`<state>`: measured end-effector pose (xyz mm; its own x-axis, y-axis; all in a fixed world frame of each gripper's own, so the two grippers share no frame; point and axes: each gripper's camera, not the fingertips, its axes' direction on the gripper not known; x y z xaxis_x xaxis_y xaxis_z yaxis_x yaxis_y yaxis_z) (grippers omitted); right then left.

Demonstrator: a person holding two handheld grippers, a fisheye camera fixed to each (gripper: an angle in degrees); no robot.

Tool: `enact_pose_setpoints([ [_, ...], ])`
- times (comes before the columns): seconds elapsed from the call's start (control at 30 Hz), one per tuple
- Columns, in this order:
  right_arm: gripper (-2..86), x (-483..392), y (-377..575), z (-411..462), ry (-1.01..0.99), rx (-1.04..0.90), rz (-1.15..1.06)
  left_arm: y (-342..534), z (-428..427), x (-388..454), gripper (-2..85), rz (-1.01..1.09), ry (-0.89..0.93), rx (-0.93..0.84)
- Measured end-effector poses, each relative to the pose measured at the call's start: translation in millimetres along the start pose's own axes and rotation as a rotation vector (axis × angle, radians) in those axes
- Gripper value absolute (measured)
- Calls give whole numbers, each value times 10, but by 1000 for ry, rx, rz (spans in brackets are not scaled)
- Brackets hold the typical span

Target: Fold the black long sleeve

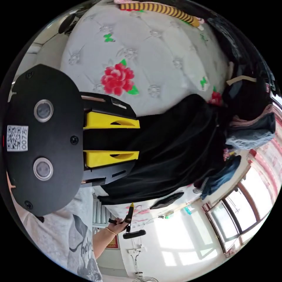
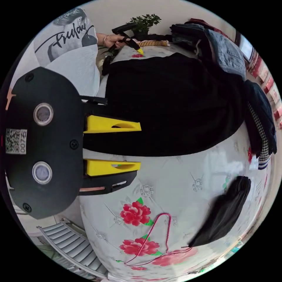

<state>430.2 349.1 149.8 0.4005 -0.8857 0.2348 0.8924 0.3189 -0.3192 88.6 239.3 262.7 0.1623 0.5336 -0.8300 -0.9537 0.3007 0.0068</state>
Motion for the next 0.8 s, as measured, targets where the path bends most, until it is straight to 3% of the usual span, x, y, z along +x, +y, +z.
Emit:
enact_pose_setpoints([
  [0.07,62,-100,218,134,59,47,-48,191,207,97,93,3,-39,-31],
  [0.17,29,-332,276,224,140,5,-163,242,268,297,37,149,-238,-18],
  [0.27,9,-369,137,63,127,-80,-223,77,75,133,17,149,-174,-90],
  [0.33,6,-259,175,-263,273,25,-215,89,-233,-12,10,143,-192,-40],
  [0.43,8,305,369,-987,512,258,-11,212,-874,-374,4,4,-404,69],
  [0.57,24,898,726,-1558,327,366,130,471,-1668,-905,25,-262,-370,197],
  [0.7,40,478,1111,-1226,62,415,-58,745,-1880,-685,44,-295,-384,251],
  [0.8,46,-148,1378,-620,-142,332,-239,887,-1708,-384,57,-242,-354,201],
])
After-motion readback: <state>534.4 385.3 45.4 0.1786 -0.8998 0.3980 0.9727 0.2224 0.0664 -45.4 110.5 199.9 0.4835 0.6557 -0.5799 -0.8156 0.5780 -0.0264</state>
